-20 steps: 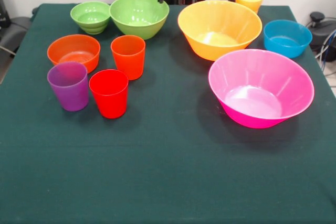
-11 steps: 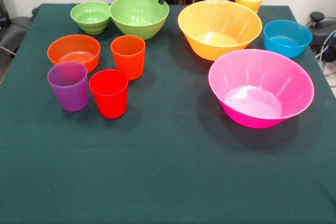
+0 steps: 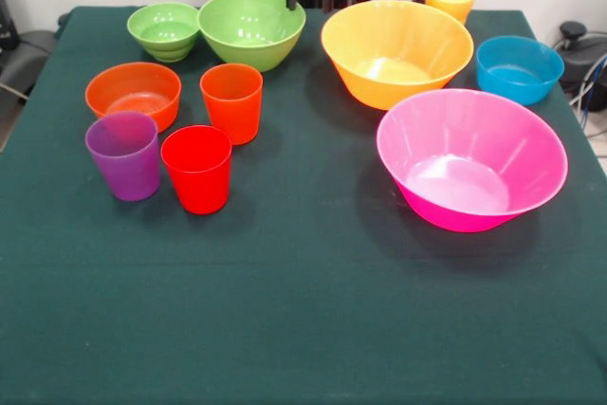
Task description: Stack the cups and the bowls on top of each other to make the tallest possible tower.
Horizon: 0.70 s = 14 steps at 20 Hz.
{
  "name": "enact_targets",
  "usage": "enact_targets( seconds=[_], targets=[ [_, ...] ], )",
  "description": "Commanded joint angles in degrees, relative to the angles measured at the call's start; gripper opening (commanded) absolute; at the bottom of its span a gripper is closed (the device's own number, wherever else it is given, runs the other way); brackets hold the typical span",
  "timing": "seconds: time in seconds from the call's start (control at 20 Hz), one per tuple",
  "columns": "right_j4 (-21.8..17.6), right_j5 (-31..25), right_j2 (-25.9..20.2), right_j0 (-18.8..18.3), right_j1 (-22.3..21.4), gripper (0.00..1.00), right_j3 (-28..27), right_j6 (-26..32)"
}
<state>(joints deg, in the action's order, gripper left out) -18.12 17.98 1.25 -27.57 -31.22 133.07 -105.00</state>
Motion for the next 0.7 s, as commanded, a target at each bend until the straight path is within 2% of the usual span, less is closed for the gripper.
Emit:
enact_targets(
  seconds=[0.05,0.7],
  targets=[
    [-2.33,5.21,-1.02,1.03,5.33,1.0,-9.12,-6.34],
    [-3.89,4.3,-1.42,0.09,6.21,1.0,-10.79,-6.17]
  ],
)
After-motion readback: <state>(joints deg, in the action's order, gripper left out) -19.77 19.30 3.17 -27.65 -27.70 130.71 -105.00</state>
